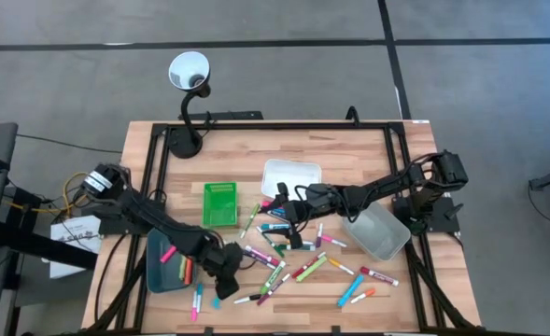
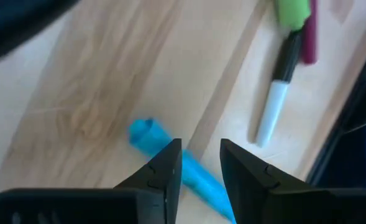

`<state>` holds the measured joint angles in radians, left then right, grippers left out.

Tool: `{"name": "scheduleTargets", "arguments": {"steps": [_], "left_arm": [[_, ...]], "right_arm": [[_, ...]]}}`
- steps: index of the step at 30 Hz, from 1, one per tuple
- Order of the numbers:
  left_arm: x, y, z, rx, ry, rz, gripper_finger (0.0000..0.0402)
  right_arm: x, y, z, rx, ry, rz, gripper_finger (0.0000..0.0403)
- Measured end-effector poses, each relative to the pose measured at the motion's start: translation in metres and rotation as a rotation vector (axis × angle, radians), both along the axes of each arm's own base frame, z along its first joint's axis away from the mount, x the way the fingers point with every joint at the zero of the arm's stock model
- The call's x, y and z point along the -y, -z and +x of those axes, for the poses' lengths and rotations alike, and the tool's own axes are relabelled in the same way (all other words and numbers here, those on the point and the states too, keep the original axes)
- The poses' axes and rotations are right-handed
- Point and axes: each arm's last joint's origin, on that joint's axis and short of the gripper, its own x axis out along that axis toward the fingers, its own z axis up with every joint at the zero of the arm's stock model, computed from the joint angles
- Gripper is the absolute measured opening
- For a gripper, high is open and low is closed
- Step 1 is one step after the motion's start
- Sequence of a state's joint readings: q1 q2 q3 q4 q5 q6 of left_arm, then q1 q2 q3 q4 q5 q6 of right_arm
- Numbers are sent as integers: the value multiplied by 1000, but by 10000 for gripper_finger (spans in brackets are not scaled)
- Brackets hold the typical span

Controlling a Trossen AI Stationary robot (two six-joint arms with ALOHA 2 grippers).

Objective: Pick & Place Markers
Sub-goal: Put the big blue highlighter pen into the blue bin

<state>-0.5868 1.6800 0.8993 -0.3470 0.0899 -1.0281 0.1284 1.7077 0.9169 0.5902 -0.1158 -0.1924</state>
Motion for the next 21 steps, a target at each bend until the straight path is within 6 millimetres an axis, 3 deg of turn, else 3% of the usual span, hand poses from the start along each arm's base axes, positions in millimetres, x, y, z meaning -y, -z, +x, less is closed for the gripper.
{"name": "scheduleTargets", "arguments": {"steps": [10,13,18,21], "left_arm": [[13,22,-4,-6,121,115,106],[5,11,-4,43,190,131,106],[-6,-37,-9,256,348,178,106],[-8,-44,-16,322,477,267,111]], "right_arm": [[1,1,0,-13,2,-3,260],[3,1,0,-4,7,-7,260],[6,0,1,6,12,-26,260],[7,0,1,7,15,-26,260]]}}
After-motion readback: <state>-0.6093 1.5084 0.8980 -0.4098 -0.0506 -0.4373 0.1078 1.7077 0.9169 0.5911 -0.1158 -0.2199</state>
